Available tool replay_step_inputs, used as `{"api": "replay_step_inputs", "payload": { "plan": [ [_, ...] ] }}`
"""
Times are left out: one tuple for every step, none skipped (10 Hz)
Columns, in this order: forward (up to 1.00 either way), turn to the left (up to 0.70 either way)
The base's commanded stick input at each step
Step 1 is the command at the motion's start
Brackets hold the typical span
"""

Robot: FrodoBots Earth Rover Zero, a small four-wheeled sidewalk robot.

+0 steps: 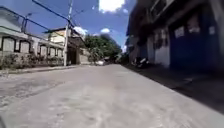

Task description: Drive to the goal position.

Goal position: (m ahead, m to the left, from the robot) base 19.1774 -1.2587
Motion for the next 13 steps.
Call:
{"api": "replay_step_inputs", "payload": {
  "plan": [
    [1.0, -0.01],
    [1.0, -0.03],
    [1.0, -0.06],
    [1.0, -0.08],
    [1.0, -0.03],
    [1.0, -0.02],
    [1.0, 0.0],
    [1.0, -0.01],
    [1.0, -0.02],
    [1.0, -0.04],
    [1.0, -0.07],
    [1.0, -0.09],
    [1.0, -0.08]
  ]
}}
